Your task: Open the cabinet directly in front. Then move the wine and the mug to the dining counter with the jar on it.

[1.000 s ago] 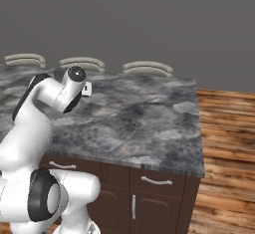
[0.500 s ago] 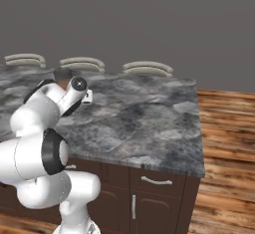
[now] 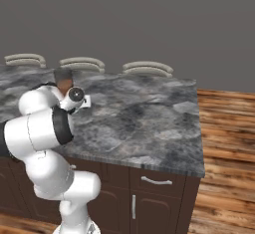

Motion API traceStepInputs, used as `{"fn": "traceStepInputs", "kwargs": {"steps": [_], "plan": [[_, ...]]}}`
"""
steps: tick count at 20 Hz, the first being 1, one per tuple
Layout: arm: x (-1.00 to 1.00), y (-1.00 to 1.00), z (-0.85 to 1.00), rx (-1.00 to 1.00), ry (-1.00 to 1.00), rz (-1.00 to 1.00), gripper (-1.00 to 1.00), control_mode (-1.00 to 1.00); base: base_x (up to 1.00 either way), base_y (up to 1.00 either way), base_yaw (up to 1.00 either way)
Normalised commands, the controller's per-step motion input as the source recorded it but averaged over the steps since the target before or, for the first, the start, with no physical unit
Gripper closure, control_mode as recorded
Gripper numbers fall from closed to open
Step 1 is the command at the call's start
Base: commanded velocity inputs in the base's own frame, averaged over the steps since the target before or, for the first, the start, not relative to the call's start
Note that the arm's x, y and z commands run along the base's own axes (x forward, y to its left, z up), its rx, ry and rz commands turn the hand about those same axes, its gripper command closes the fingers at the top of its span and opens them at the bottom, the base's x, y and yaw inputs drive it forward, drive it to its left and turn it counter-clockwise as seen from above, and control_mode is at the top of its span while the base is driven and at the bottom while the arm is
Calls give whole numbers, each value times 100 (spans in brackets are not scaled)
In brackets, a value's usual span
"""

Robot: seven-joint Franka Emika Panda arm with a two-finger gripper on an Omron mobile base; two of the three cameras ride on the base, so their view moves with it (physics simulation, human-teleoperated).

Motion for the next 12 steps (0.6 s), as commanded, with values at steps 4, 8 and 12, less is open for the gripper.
{"fn": "traceStepInputs", "kwargs": {"steps": [4,8,12], "plan": [[46,15,-49,-3,-2,0,100,-100,0,0,0],[56,12,-44,-7,-2,0,100,-100,0,0,0],[51,7,-43,-7,-4,0,100,-100,0,0,0]]}}
